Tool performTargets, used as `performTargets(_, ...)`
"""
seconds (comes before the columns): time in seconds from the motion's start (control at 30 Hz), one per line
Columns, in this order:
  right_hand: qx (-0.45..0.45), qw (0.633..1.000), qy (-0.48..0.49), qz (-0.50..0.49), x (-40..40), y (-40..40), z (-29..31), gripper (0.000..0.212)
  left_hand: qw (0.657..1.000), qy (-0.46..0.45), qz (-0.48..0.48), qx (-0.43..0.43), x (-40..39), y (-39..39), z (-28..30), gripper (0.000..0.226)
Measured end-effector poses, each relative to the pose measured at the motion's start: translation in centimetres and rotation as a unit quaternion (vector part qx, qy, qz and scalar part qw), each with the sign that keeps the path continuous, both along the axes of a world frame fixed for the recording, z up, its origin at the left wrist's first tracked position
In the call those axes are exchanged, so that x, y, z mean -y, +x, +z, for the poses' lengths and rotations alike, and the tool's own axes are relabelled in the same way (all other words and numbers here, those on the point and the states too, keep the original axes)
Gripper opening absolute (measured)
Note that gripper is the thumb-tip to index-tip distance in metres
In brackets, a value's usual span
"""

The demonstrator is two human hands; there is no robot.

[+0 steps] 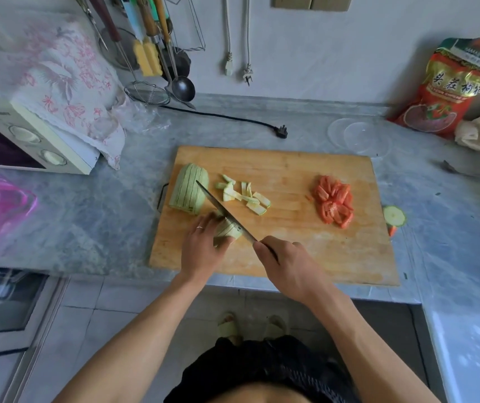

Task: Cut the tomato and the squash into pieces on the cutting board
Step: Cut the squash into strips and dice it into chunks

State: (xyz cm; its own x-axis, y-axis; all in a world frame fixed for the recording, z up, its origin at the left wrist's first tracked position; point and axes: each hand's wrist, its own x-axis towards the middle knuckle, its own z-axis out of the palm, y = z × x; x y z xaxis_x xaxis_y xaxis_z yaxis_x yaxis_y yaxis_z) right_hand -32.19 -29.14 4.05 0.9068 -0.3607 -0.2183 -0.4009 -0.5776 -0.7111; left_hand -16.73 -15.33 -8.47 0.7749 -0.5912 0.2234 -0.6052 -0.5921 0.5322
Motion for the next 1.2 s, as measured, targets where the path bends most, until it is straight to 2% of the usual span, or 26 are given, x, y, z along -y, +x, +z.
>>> performTargets(0.37, -0.008, 1.0, 0.011, 0.017, 1.7, -0.1, 0.0, 0.04, 0.998, -0.023, -0.02, -0.049, 1.0, 0.2, 1.2, 0.045)
performTargets(0.87, -0.047, 0.997, -0.02, 0.049, 1.6, 0.9, -0.1, 0.036, 0.999, -0.032, -0.014, 0.005, 1.3, -0.1, -0.1, 0.044)
performTargets(1.2, -0.059, 0.997, 0.014, 0.049, 2.4, 2.3, -3.4, 0.035, 0.998, -0.044, -0.026, -0.021, 1.2, 0.4, -0.3, 0.037)
